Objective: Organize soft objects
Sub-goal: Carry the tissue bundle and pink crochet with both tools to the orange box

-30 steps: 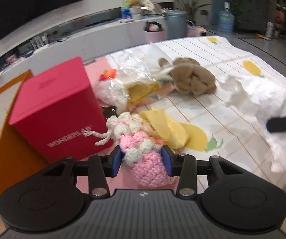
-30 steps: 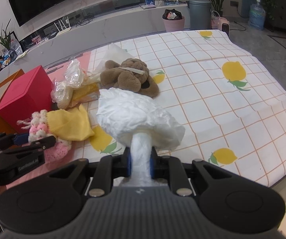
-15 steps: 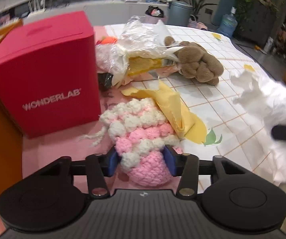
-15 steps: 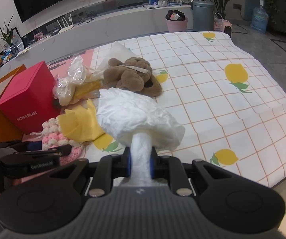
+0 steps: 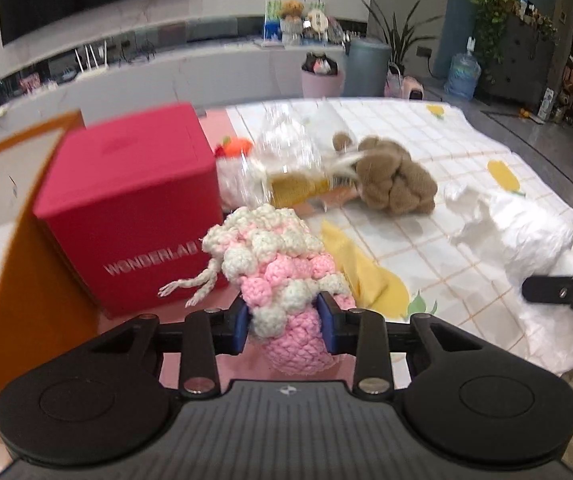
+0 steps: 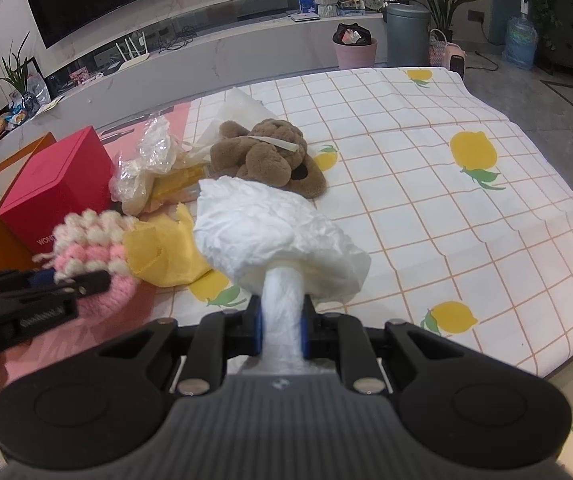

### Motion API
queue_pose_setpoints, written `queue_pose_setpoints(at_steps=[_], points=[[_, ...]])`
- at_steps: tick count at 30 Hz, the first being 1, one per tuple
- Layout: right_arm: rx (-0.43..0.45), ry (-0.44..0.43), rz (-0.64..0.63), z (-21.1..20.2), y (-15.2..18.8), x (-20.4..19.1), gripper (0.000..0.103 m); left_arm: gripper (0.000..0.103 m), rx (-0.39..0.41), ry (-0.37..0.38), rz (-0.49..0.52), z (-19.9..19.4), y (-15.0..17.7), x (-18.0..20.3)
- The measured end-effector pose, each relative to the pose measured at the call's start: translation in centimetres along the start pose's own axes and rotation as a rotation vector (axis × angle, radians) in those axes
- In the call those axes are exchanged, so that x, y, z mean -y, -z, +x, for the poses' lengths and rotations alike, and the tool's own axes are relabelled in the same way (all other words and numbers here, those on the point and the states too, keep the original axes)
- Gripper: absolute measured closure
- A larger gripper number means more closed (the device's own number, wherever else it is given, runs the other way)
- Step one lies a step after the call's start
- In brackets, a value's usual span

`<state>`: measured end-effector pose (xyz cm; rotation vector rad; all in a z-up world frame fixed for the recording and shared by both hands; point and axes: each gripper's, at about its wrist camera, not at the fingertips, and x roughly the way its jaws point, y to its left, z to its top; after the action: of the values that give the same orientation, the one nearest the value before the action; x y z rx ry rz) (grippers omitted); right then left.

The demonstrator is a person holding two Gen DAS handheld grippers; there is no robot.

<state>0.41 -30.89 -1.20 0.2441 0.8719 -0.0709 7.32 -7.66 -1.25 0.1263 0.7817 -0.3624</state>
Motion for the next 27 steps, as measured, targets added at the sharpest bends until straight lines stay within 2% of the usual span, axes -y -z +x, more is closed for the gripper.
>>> queue_pose_setpoints(at_steps=[12, 14, 17, 22, 27], points=[[0.029, -0.032, 0.027, -1.8, -0.3, -0.9, 0.088, 0.063, 0.057, -0.001, -0.018, -3.2, -2.0, -0.1], [0.055, -0.030, 0.022, -2.7, -0.8, -1.8, 0.088, 0.063, 0.066, 0.002, -0.022, -3.7, -2.8, -0.4], [0.104, -0.025, -0.011, -4.2, -2.1, -3.8, 0.088, 0.063, 0.086, 0.004, -0.031, -4.7, -3.8, -1.3], [0.170, -0.077, -0.024, -6.0, -5.0, -7.9, 0.088, 0.063, 0.138, -0.005, -0.068, -7.2, -6.3, -4.8], [0.203, -0.184, -0.058, -6.0, -7.4, -14.8, 0.088, 0.063, 0.178, -0.090, -0.101, -10.0, -7.4, -10.6]])
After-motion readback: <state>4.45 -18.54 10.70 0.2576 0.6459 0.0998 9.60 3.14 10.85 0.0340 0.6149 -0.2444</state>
